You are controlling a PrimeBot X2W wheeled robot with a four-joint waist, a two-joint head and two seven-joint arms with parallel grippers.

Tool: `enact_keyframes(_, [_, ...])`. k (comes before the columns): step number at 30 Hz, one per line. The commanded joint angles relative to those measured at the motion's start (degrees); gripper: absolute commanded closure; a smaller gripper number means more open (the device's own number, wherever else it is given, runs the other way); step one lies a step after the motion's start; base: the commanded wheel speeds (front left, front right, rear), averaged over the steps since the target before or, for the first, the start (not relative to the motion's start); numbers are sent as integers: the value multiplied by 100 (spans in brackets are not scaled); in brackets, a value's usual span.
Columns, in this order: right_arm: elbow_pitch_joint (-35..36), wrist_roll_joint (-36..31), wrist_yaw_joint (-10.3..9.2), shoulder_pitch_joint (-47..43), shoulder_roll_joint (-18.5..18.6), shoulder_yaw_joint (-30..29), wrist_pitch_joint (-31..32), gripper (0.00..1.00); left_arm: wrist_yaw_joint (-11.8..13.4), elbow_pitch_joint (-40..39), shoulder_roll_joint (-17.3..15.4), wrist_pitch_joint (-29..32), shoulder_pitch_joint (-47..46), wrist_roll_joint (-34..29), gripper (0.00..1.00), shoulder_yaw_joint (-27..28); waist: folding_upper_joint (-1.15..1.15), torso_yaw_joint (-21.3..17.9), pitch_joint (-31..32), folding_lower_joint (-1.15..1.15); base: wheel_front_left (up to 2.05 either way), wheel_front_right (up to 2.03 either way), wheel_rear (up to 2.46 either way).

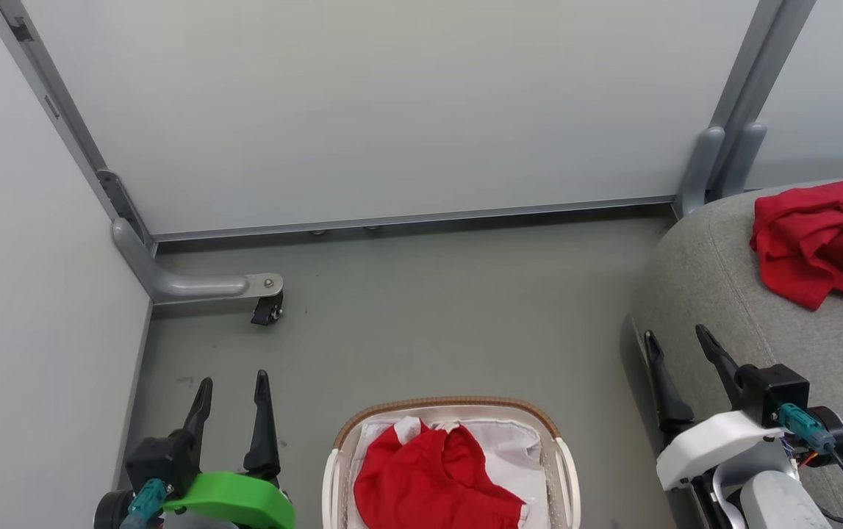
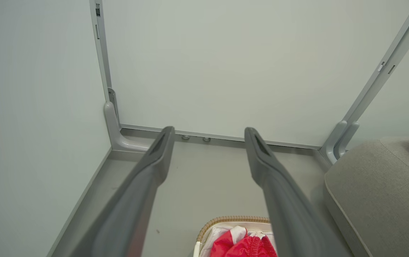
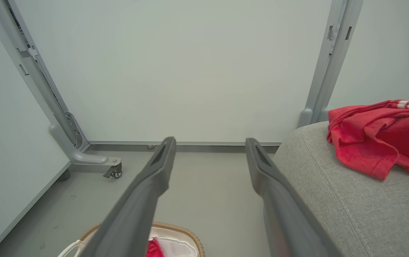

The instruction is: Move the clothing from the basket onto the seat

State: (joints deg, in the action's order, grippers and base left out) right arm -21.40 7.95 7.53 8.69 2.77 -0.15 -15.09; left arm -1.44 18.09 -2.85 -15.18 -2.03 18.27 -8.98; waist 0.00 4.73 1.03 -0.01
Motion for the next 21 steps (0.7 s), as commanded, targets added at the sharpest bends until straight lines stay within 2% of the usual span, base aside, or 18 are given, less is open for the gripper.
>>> enact_keyframes(1, [27,27,-8,-62,23,1,-12,0,-4,4,-8,5,30,-2,0,20,0,-7,-5,1,0,0,0])
enact_keyframes(21, [88,31,-8,-2,23,27,-12,0,-71,46,-8,5,-29,-38,0,-70,0,-50,-68,1,0,0,0])
